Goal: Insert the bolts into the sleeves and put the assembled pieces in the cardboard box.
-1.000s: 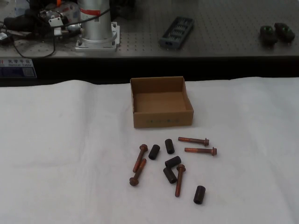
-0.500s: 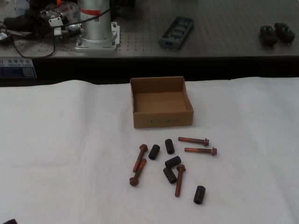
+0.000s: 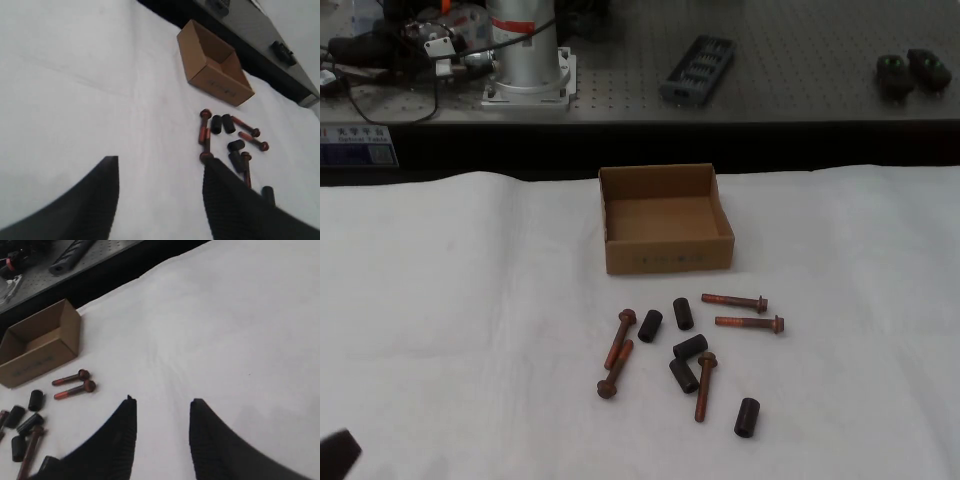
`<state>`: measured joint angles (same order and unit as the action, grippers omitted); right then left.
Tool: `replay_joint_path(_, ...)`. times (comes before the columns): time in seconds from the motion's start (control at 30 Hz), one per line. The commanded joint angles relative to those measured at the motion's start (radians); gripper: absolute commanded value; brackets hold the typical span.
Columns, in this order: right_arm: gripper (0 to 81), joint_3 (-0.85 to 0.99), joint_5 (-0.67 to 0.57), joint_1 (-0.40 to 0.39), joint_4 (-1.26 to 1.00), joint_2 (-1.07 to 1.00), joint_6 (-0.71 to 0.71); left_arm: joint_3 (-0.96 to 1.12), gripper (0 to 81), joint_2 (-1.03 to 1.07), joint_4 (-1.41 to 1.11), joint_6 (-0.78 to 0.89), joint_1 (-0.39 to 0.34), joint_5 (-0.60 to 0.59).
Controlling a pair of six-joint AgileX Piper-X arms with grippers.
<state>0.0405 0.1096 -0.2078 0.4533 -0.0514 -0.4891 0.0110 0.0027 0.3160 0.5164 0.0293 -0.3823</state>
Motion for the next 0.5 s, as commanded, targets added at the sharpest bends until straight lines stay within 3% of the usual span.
replay_joint_path(0.0, 27.6, 0.147, -0.11, 0.007, 0.004, -0.225, 0.012, 0.096, 37.7, -0.003, 0.001, -0.033, 0.002, -0.005)
replay_joint_path(0.17, 27.7, 0.397, -0.273, 0.007, 0.049, -0.599, 0.041, 0.201, 36.7, 0.121, 0.128, -0.119, 0.002, -0.016)
replay_joint_path(0.3, 27.7, 0.625, -0.405, -0.002, 0.21, -0.935, 0.047, 0.3, 36.7, 0.276, 0.14, -0.136, 0.002, -0.032)
replay_joint_path(0.47, 27.7, 0.847, -0.434, -0.096, 0.371, -1.232, 0.105, 0.41, 36.9, 0.429, 0.14, -0.166, 0.002, -0.034)
